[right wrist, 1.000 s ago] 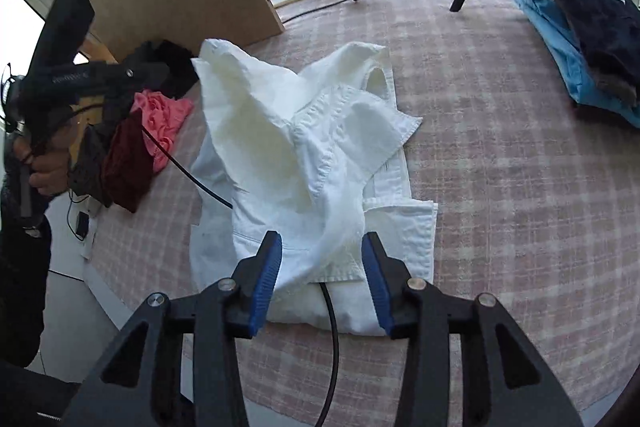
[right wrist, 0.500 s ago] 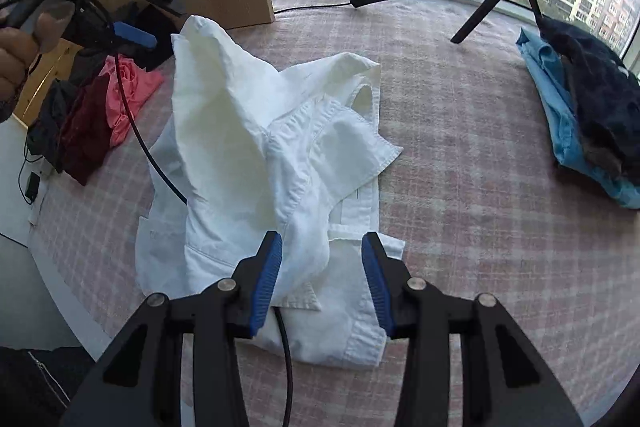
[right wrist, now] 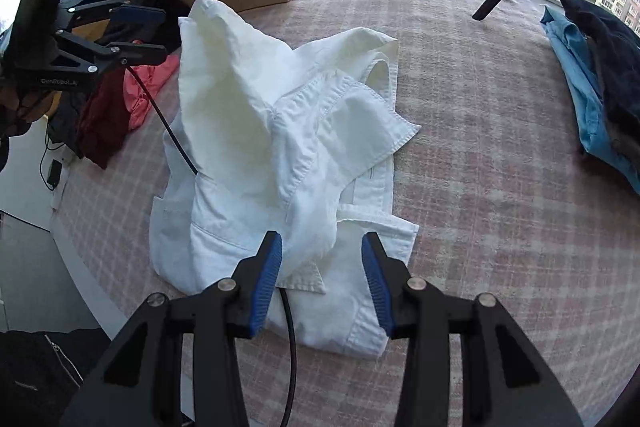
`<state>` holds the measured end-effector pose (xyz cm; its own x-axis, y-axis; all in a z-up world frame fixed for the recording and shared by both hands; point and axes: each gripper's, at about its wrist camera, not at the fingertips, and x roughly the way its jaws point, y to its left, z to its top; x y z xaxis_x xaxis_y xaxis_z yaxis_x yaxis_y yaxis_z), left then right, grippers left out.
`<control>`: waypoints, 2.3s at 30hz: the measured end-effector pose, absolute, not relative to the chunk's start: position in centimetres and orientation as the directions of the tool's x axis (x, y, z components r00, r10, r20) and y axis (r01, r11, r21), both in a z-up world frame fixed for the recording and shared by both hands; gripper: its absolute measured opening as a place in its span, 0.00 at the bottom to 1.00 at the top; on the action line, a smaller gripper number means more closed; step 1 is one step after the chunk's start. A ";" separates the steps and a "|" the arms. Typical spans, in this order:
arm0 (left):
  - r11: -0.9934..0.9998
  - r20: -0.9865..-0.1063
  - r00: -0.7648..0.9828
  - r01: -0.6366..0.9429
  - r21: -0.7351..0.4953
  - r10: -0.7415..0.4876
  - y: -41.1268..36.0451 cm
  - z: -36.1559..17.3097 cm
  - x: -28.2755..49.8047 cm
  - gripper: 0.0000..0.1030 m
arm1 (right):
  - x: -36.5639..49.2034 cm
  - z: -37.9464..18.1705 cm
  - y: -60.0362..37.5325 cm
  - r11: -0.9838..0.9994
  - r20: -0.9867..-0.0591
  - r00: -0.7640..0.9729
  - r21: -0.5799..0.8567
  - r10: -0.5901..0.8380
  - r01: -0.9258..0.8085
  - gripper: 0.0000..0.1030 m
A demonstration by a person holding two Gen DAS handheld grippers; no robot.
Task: Fold clothes
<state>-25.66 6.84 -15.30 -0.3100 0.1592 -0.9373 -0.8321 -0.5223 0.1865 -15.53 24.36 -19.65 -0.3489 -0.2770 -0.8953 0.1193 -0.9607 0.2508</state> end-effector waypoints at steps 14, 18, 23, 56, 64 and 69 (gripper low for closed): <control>-0.420 -0.945 -0.286 -0.886 0.197 0.158 7.5 -16.8 -25.1 0.01 | -17.4 -21.8 24.0 -0.929 -0.890 -0.268 0.363 -0.369 0.073 0.04; -0.467 -0.938 -0.305 -0.862 0.197 0.167 5.7 -15.6 -24.7 0.01 | -17.9 -19.2 24.7 -0.939 -0.886 -0.312 0.337 -0.342 0.072 0.04; -0.498 -0.925 -0.317 -0.848 0.179 0.208 3.5 -13.7 -24.1 0.01 | -18.6 -11.3 25.0 -0.970 -0.878 -0.413 0.203 -0.240 0.131 0.03; -0.401 -0.962 -0.160 -0.914 0.059 0.223 1.6 -24.1 -11.9 0.05 | -9.7 -15.2 18.7 -0.969 -0.937 -0.337 0.004 -0.089 0.246 0.04; -0.444 -0.953 -0.104 -0.895 -0.034 0.283 0.7 -22.1 -12.0 0.41 | -7.1 -18.3 20.9 -0.972 -0.960 -0.202 0.161 -0.195 0.173 0.07; -0.447 -0.943 -0.055 -0.888 -0.104 0.328 -0.5 -18.8 -11.5 0.42 | -6.5 -12.4 24.2 -0.948 -0.895 -0.314 0.290 -0.317 0.130 0.26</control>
<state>-11.53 -0.48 -18.83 -0.0550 0.3282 -0.9430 -0.8885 -0.4470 -0.1038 -6.50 24.23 -12.40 -0.3139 -0.3165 -0.8951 0.1300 -0.9482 0.2897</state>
